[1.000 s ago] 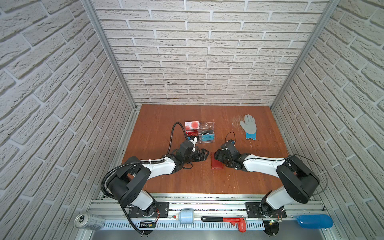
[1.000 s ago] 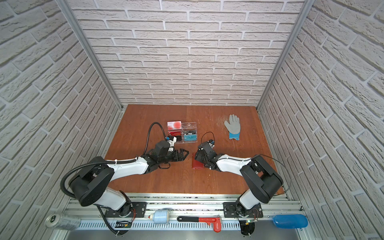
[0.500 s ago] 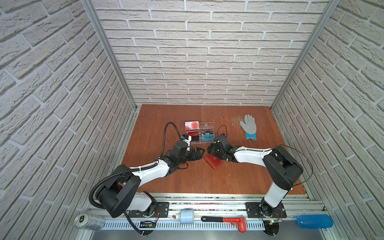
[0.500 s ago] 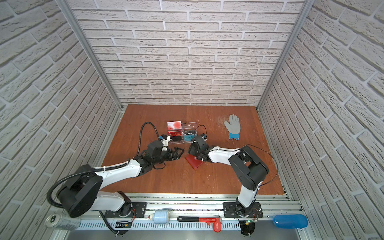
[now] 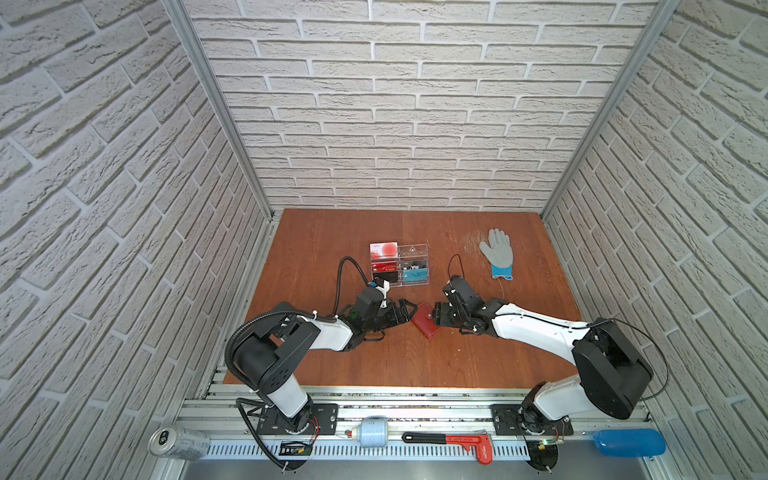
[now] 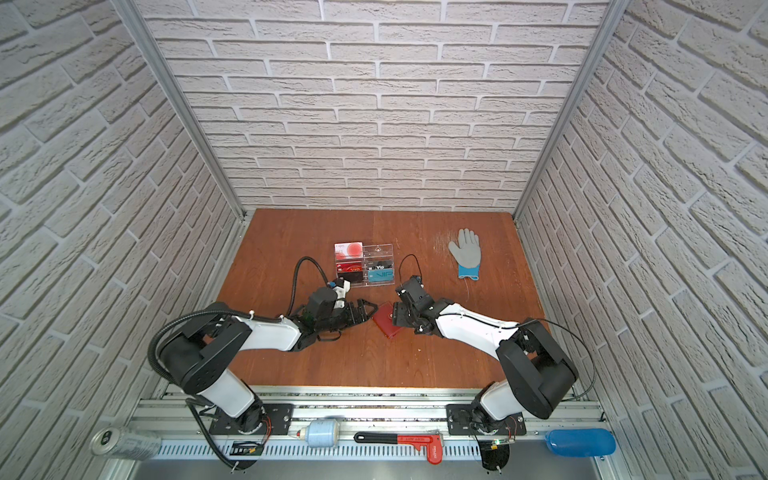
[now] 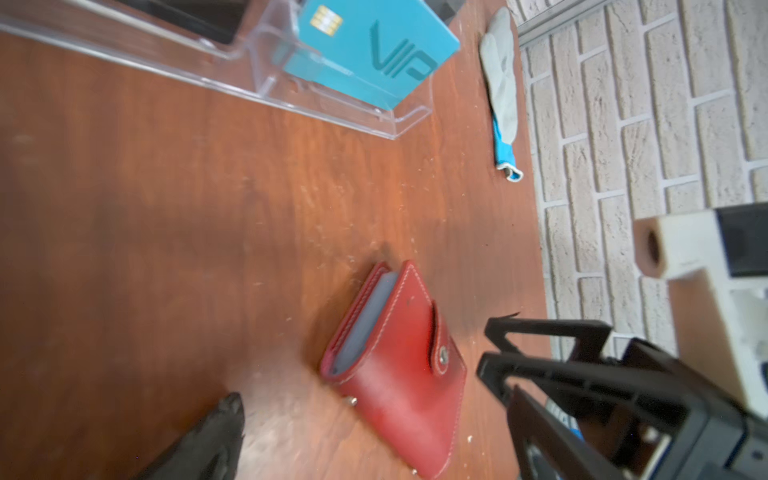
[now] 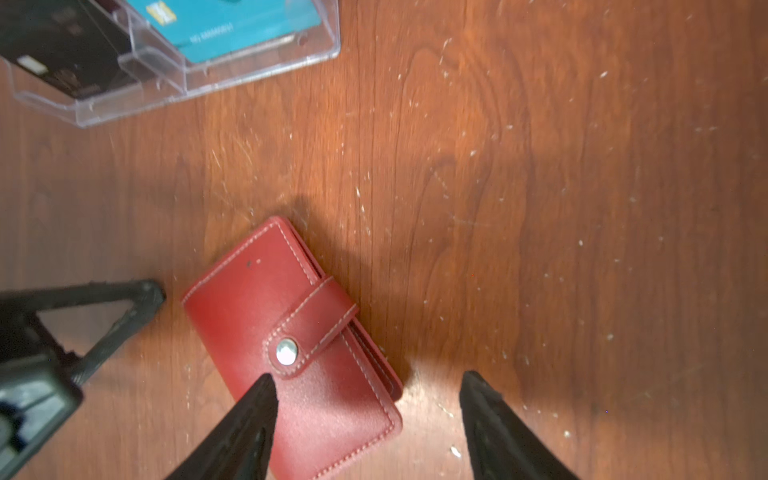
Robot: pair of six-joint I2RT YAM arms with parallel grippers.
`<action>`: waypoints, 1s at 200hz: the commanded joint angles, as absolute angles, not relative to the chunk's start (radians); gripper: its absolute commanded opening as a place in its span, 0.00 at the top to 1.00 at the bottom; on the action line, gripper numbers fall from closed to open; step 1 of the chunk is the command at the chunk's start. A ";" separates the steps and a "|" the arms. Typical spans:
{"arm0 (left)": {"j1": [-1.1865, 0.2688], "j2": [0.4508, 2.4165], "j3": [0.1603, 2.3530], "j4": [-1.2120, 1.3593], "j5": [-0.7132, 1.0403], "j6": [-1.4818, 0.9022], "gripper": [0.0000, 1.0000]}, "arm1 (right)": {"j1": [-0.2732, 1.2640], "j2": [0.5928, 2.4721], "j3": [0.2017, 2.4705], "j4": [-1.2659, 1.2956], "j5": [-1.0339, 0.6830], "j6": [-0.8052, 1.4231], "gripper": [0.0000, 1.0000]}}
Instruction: Take the credit cards out of the card holder
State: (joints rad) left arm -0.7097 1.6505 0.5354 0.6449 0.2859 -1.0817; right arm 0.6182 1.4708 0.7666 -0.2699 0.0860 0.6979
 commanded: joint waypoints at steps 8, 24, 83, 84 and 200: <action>-0.749 1.688 0.561 0.756 0.303 -1.165 0.02 | 0.626 1.441 0.738 -0.239 0.022 0.601 0.29; -0.764 1.687 0.562 0.748 0.285 -1.184 0.02 | 0.626 1.450 0.732 -0.213 -0.006 0.584 0.29; -0.800 1.687 0.568 0.715 0.251 -1.234 0.02 | 0.626 1.469 0.693 -0.137 -0.046 0.576 0.28; -0.799 1.689 0.567 0.717 0.251 -1.236 0.02 | 0.627 1.470 0.693 -0.136 -0.046 0.577 0.29; -0.789 1.855 0.783 0.721 0.254 -1.260 0.02 | 0.493 1.460 0.618 -0.082 -0.147 0.651 0.30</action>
